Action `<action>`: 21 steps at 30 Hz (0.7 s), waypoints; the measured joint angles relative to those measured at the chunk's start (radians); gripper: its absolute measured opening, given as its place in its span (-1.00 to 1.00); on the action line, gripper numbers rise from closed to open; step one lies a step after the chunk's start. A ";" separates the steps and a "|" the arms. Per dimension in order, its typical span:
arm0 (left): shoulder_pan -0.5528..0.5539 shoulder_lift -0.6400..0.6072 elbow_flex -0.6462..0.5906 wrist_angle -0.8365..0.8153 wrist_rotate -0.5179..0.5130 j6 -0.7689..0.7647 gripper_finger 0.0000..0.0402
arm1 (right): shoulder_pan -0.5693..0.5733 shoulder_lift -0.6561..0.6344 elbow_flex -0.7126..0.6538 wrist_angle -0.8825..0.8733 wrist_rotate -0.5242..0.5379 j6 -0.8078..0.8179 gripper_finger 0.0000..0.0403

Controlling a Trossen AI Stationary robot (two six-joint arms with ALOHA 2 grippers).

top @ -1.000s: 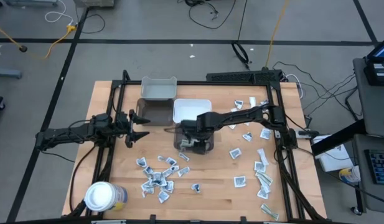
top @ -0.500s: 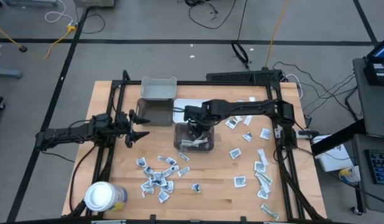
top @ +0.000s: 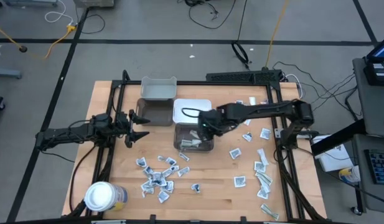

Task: Pick & Place First Aid Supplies
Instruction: Put the green bandage pack into the right black bin

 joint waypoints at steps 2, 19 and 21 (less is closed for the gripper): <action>0.000 0.000 0.000 0.000 0.000 0.000 0.54 | 0.016 -0.045 -0.060 -0.001 0.000 0.026 0.10; 0.000 0.000 0.000 0.000 0.000 0.000 0.55 | 0.158 -0.408 -0.445 -0.126 0.005 0.201 0.10; 0.000 0.000 0.000 0.000 0.000 0.000 0.55 | 0.163 -0.445 -0.478 -0.143 0.003 0.203 0.10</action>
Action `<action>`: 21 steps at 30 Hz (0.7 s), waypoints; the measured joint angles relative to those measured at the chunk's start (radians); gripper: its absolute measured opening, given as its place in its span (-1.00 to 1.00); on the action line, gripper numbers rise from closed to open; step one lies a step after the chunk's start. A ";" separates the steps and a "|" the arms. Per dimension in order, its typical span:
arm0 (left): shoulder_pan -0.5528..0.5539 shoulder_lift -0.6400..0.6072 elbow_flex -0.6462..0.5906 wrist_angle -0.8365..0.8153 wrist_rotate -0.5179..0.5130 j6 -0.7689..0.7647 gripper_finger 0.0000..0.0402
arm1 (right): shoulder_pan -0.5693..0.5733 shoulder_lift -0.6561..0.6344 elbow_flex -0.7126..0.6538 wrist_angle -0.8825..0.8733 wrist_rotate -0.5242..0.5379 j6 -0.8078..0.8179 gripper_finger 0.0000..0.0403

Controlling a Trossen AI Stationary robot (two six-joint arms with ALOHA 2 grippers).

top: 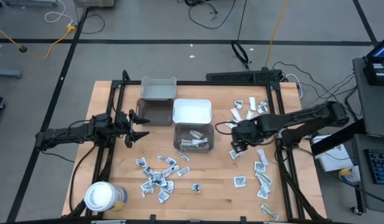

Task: Pick & Place First Aid Supplies
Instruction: Put the green bandage pack into the right black bin

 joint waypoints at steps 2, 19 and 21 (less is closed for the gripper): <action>0.000 0.000 0.000 0.000 0.000 0.000 0.55 | 0.006 -0.037 -0.034 -0.014 -0.001 0.000 0.10; 0.000 0.000 0.000 0.000 0.000 0.000 0.55 | 0.008 -0.211 -0.199 -0.104 -0.034 0.010 0.10; 0.000 0.000 0.000 0.000 0.000 0.000 0.54 | 0.008 -0.210 -0.217 -0.101 -0.058 0.029 0.10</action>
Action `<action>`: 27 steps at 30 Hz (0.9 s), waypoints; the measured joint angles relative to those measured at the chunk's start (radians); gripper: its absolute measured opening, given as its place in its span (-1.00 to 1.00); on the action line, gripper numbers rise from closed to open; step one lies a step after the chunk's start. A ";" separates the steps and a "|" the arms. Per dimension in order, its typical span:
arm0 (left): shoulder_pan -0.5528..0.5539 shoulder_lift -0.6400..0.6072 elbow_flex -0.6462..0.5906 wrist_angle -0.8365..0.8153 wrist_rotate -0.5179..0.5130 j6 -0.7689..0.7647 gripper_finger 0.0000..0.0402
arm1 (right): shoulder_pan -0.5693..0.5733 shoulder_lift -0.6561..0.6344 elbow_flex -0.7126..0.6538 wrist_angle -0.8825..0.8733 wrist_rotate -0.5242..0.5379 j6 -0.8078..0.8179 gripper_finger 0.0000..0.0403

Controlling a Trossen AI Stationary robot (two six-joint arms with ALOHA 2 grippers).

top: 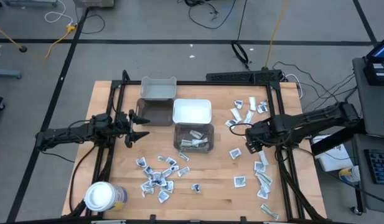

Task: Pick & Place First Aid Supplies
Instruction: Put the green bandage pack into the right black bin

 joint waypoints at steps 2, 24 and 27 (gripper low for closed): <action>0.000 0.000 0.000 0.000 0.000 0.000 0.55 | 0.000 0.012 -0.022 0.011 -0.004 0.019 0.10; 0.000 0.000 0.000 0.000 0.000 0.000 0.55 | 0.051 0.238 -0.148 0.170 -0.108 0.082 0.10; 0.000 0.000 0.000 0.000 0.000 0.000 0.55 | 0.051 0.255 -0.170 0.197 -0.111 0.087 0.07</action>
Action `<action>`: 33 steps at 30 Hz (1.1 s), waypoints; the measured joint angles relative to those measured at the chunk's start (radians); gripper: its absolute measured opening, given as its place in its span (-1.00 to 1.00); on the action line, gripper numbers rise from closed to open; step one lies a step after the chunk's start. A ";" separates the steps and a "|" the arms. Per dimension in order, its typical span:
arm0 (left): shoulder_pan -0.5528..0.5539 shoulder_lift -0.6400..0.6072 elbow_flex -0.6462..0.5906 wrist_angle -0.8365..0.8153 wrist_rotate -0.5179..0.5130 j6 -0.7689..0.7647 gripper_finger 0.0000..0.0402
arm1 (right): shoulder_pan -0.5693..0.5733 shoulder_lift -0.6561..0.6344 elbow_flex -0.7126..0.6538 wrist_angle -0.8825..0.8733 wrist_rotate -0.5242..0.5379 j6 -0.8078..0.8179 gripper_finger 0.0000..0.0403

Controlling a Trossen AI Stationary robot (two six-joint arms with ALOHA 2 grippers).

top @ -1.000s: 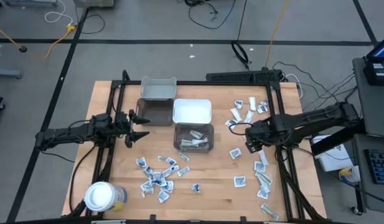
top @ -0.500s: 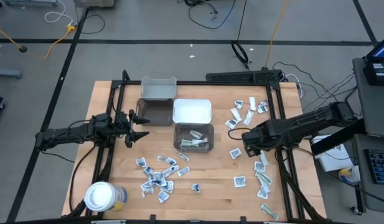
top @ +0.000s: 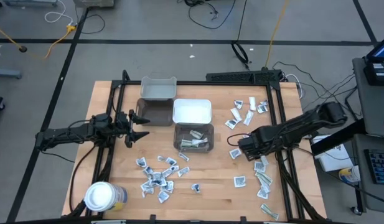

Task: Pick & Place First Aid Supplies
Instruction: Put the green bandage pack into the right black bin

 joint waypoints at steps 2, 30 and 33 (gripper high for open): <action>0.000 0.000 0.000 0.000 0.000 0.000 0.54 | 0.000 0.015 -0.011 0.021 -0.018 0.011 0.01; 0.000 0.000 0.000 0.000 0.000 0.000 0.54 | -0.003 -0.005 0.117 -0.185 0.015 -0.095 -0.98; 0.000 0.000 0.000 0.000 0.000 0.000 0.54 | -0.003 -0.005 0.177 -0.262 0.017 -0.145 -0.99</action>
